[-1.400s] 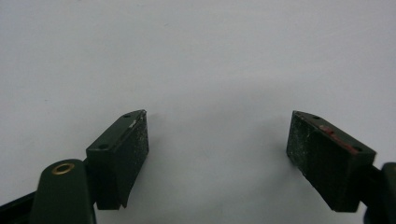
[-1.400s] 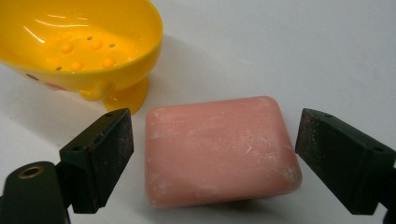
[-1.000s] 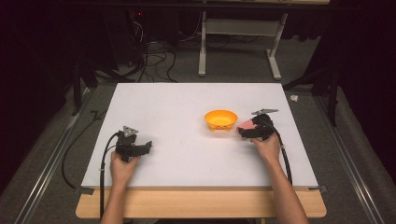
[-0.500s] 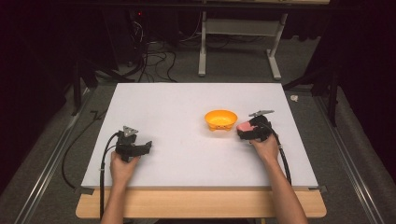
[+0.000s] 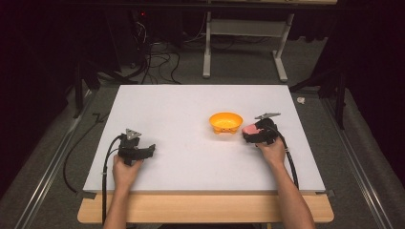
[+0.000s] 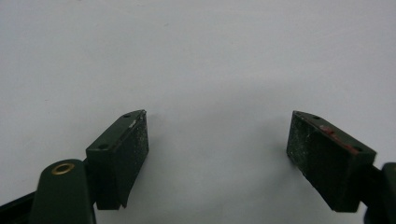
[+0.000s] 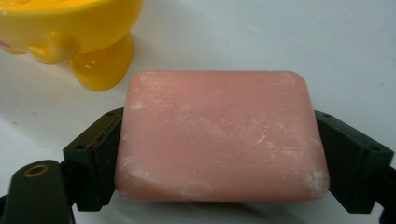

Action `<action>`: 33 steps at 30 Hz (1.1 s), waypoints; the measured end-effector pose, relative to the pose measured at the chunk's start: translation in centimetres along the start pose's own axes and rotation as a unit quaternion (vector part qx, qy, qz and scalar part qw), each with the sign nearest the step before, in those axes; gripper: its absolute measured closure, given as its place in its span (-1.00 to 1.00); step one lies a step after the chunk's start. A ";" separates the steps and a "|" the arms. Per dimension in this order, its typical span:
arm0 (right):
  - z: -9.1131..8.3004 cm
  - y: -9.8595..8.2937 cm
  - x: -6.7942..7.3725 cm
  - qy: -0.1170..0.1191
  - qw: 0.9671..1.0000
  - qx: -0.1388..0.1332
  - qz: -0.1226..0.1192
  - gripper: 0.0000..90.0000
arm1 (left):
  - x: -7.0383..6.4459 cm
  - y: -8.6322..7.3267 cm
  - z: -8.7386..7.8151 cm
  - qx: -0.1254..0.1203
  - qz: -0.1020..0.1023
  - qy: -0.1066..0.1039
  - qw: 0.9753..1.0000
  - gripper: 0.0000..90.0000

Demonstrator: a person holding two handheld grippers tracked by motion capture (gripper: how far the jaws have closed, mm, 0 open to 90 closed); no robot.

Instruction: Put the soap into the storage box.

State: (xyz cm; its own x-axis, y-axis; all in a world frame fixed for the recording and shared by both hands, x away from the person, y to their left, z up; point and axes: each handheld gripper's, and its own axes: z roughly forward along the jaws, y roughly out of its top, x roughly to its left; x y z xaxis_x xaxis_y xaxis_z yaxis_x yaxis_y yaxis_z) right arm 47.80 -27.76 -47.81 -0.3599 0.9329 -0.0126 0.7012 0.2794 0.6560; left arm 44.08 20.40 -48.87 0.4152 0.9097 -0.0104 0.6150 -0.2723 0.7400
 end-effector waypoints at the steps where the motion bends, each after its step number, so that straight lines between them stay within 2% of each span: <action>1: 0.0 0.0 0.0 -0.001 1.000 0.000 0.001 -0.70 | 0.0 0.0 0.0 0.000 0.000 0.000 1.000 -0.53; 7: 0.0 0.0 0.0 -0.003 1.000 0.000 0.004 -0.70 | 0.0 0.0 0.0 0.000 0.000 0.000 1.000 -0.53; 20: -0.6 0.0 -0.5 0.010 1.000 -0.009 0.021 -0.70 | 0.0 0.0 0.0 0.001 -0.001 -0.001 1.000 -0.53; 33: -1.3 0.1 -0.2 0.021 1.000 -0.009 0.018 -0.70 | 0.0 0.0 0.0 0.001 0.000 -0.001 1.000 -0.53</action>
State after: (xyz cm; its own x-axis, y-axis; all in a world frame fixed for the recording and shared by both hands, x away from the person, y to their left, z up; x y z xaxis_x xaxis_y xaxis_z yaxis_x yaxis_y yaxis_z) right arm 47.15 -28.24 -46.79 -0.3606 0.9317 0.0428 0.7026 0.2412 0.6694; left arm 44.09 20.43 -48.86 0.4155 0.9095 -0.0119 0.6165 -0.2720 0.7389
